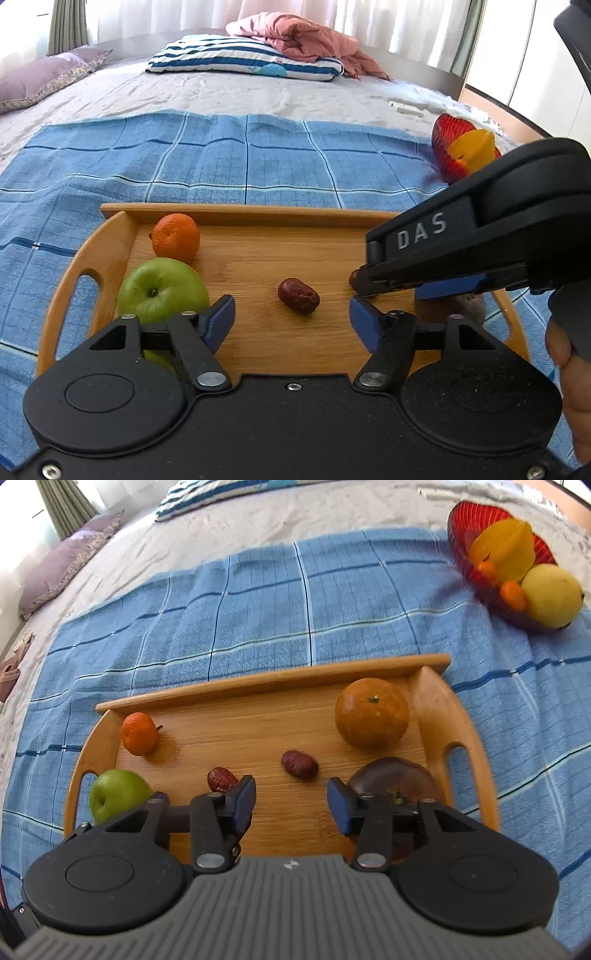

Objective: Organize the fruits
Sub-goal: 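Open left gripper to drop its date while right gripper releases its date on tray, then withdraw both open grippers from the tray toward the red dates on the blanket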

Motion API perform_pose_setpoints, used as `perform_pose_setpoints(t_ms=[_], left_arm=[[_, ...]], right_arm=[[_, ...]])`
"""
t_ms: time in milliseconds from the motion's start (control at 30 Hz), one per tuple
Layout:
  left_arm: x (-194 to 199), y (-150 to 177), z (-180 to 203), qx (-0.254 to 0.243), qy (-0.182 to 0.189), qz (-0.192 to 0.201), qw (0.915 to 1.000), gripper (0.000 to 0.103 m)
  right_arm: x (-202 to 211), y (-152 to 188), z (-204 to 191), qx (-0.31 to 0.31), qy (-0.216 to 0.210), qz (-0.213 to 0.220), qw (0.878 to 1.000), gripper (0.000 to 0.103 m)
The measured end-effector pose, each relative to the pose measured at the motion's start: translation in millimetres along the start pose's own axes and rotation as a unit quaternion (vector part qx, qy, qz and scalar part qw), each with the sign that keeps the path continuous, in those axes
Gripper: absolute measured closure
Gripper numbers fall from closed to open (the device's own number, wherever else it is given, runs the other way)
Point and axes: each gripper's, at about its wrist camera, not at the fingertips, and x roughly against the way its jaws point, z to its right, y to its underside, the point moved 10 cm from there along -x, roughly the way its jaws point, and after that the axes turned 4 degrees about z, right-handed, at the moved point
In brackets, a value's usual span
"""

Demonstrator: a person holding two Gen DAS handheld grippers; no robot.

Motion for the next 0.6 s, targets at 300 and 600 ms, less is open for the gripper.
perform_pose_setpoints(t_ms=[300,600], left_arm=[[40.0,2.3,7.6,-0.016,0.009,0.023,0.9996,0.023],[85.1,18.5,10.7,-0.026,0.016,0.044,0.9986,0.018]], right_arm=[[42.0,6.4,6.2,0.020,-0.014,0.048,0.999,0.034],[75.7,30.8,13.9,0.046,-0.024,0.098,0.994,0.030]])
